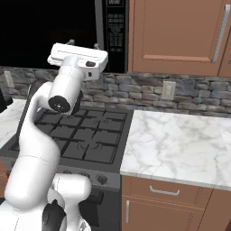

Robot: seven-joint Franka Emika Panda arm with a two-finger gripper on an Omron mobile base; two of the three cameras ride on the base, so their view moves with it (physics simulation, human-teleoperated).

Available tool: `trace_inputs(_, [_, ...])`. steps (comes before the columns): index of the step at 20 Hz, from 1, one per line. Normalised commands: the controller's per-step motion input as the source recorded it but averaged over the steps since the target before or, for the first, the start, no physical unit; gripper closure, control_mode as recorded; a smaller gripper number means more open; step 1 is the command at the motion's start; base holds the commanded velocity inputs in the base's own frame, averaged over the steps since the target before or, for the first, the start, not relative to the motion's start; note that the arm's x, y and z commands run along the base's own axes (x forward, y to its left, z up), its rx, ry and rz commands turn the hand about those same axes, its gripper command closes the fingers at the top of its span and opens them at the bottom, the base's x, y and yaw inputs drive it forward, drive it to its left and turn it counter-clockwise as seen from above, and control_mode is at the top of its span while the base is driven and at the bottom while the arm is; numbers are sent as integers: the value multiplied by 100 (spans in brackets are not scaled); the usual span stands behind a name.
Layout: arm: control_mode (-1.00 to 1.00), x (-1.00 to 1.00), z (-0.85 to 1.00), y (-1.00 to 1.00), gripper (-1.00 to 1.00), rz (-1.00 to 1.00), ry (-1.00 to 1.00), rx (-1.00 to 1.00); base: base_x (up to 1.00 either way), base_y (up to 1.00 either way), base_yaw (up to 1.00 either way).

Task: The microwave is finished heating the shrimp and eggplant. Take the bowl containing the food and place it on the dining counter.

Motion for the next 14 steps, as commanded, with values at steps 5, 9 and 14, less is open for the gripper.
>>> trace_inputs(5, [-100, 72, 18, -6, -100, 4, 20, 0, 0, 0, 0])
trace_inputs(9, [-100, 49, 17, -4, -100, 1, 12, 0, 0, 0, 0])
trace_inputs(14, [-100, 47, 11, -8, -100, 0, 5, 0, 0, 0, 0])
